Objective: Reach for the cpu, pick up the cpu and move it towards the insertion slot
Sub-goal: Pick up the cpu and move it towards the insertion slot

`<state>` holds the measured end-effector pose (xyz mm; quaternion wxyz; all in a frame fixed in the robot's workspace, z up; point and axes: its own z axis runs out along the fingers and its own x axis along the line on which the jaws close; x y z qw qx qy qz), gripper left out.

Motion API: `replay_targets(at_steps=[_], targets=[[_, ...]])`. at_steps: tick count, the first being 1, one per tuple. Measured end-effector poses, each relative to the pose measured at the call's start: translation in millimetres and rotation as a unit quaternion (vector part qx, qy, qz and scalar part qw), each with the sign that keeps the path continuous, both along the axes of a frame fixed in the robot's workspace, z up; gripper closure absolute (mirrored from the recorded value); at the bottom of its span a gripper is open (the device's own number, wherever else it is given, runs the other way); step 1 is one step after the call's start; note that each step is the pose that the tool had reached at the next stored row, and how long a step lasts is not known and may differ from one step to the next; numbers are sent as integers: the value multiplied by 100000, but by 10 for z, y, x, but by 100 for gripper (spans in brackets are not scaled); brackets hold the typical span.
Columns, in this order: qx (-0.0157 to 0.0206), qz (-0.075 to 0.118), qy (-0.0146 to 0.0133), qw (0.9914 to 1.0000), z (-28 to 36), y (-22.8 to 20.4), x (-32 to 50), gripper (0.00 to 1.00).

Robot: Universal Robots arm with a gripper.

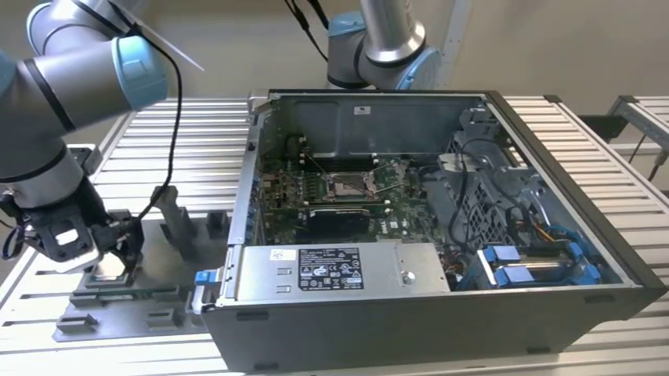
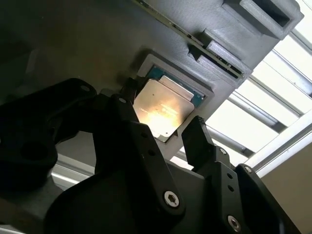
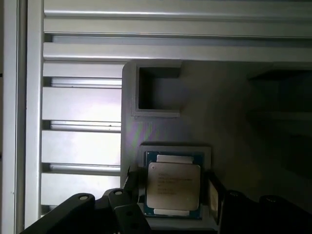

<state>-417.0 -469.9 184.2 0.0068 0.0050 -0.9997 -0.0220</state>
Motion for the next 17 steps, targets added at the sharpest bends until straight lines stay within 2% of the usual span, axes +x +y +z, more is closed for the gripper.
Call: replay_targets(at_steps=[7, 8, 14, 17], targets=[[-2, -1, 15, 100000, -5, 0, 0, 0], [-3, -2, 17, 100000, -5, 0, 0, 100], [4, -4, 39, 100000, -1, 1, 0, 100], [5, -41, 225, 100000, 71, 1, 0, 100]])
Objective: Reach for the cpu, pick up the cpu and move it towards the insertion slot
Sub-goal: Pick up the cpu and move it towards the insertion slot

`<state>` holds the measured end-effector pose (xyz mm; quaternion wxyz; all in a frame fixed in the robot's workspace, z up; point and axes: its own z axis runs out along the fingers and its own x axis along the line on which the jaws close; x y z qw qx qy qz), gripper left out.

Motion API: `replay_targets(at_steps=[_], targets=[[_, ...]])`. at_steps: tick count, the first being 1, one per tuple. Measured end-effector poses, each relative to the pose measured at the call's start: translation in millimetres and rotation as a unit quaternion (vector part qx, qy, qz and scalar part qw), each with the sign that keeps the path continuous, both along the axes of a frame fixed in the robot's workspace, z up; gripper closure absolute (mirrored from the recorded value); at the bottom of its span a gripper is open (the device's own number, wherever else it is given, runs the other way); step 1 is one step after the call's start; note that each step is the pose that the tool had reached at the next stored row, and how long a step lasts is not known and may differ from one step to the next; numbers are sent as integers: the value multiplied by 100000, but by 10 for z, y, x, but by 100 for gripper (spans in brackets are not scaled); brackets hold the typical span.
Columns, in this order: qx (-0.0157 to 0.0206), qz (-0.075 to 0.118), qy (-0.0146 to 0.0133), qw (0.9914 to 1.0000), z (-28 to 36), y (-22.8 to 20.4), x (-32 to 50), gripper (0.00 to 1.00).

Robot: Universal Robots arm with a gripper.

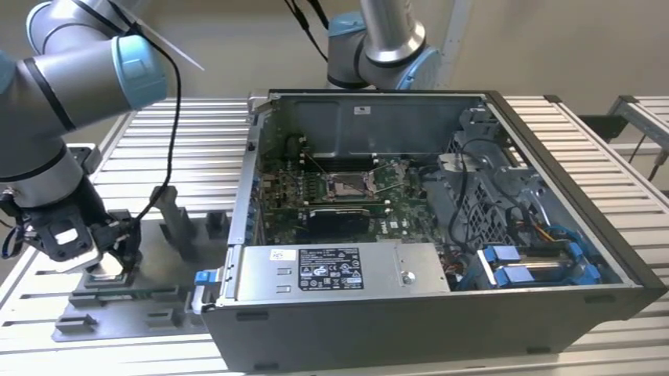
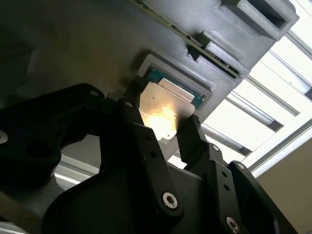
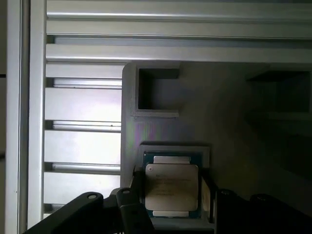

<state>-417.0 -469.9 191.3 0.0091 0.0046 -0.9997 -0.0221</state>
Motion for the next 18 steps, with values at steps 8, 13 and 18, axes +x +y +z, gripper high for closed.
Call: replay_targets(at_steps=[8, 13, 18], targets=[[26, -111, 87, 100000, 210, 0, 1, 100], [25, -259, 103, 100000, 376, 0, 0, 100], [23, -282, 200, 99999, 587, 0, 0, 100]])
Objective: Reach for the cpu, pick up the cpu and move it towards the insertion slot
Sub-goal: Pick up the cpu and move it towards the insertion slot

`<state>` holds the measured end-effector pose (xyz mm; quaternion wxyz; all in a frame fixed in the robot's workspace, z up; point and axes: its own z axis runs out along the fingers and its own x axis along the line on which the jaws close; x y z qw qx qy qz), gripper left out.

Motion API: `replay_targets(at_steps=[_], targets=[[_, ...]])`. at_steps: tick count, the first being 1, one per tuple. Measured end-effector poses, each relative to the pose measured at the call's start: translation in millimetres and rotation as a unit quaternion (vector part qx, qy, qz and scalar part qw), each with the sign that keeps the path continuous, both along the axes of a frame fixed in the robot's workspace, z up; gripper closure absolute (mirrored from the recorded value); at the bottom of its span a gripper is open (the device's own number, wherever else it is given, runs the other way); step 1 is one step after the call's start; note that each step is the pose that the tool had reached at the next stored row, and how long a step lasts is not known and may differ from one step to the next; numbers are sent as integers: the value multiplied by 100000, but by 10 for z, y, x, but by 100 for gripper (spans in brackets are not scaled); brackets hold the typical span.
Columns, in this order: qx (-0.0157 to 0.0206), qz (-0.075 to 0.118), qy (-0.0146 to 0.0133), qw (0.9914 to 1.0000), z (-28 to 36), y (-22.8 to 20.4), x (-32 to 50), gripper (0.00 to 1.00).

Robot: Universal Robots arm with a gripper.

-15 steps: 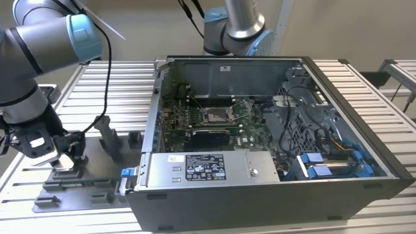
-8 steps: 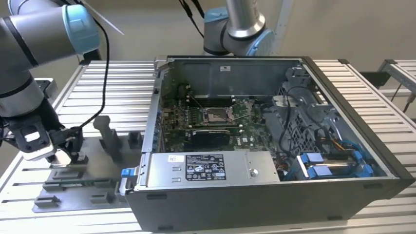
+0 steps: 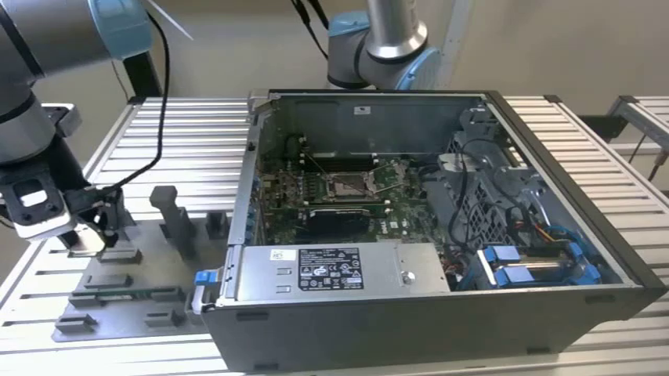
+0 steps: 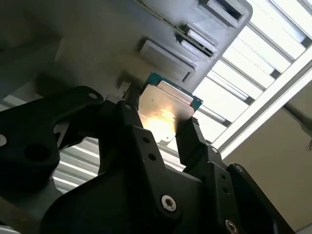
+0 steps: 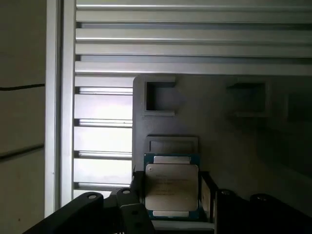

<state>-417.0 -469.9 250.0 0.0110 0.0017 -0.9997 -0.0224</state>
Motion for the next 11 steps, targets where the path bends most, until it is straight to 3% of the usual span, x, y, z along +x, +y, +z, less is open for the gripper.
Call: replay_targets(at_steps=[3, 11], targets=[[-1, 3, 8, 100000, 107, 0, 0, 100], [6, 2, -2, 100000, 111, 0, 0, 100]])
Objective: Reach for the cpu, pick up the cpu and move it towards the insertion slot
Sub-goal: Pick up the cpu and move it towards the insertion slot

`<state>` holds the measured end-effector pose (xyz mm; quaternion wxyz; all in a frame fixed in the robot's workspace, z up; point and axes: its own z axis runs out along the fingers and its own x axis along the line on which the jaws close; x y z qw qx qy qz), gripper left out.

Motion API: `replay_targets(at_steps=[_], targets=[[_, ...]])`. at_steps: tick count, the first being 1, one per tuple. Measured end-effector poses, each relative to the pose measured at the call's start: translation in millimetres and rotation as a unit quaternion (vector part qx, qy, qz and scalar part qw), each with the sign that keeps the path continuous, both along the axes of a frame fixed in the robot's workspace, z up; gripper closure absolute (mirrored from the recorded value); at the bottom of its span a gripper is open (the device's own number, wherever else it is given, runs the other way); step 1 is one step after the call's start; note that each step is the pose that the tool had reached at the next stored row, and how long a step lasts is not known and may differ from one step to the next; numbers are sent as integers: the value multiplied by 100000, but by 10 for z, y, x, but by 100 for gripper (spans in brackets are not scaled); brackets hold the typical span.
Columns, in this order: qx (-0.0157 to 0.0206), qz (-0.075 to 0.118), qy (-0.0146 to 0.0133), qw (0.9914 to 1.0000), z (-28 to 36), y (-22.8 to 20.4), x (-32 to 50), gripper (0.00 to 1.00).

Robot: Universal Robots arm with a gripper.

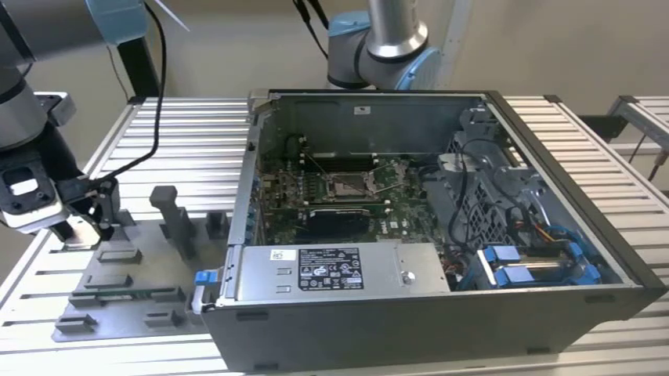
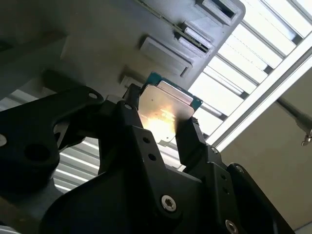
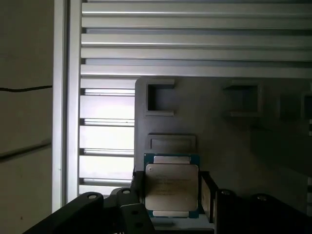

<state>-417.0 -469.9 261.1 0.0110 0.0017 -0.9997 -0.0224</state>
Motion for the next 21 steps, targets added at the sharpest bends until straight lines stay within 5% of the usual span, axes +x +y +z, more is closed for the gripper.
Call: replay_targets(at_steps=[15, 21], targets=[[-5, 1, 7, 100000, 25, 0, 0, 100], [-1, -3, 46, 100000, 149, 0, 0, 100]])
